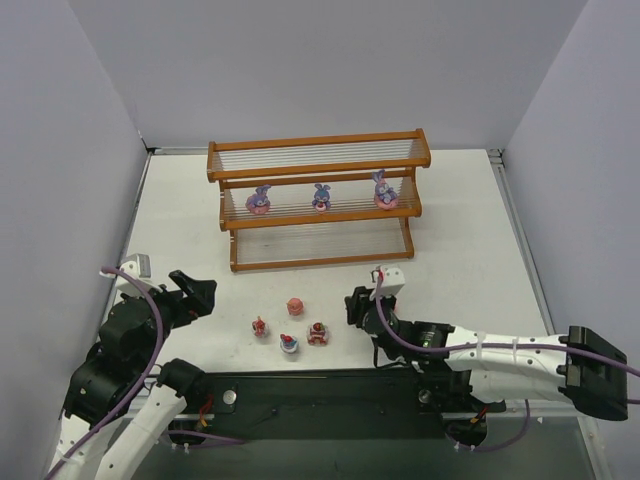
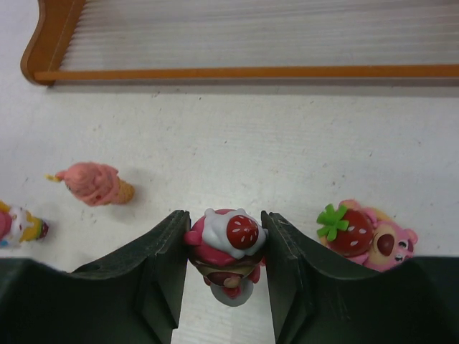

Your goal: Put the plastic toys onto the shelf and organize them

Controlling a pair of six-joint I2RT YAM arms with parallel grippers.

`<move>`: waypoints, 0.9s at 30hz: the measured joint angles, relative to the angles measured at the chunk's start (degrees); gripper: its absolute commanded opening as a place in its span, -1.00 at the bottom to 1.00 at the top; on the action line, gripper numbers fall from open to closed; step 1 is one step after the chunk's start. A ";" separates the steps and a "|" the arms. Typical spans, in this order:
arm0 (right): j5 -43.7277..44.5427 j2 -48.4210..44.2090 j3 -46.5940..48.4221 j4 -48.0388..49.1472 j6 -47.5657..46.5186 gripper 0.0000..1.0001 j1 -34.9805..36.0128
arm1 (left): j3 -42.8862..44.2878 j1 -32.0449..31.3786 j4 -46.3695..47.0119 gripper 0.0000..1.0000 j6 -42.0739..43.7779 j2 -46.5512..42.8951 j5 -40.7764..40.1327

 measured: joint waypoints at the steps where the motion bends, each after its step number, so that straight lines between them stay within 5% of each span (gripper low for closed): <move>1: -0.17 0.17 0.42 0.44 -0.46 -1.00 -1.49 | 0.00 0.00 0.00 0.95 0.00 -0.04 0.00; 14: -5.09 10.43 2.56 12.59 -8.66 -1.00 -20.72 | 0.00 -0.07 0.00 0.95 0.00 -0.35 0.00; 27: -9.22 23.56 3.56 29.53 -16.13 -1.00 -28.98 | -0.02 -0.42 0.00 0.95 -0.02 -0.35 -0.28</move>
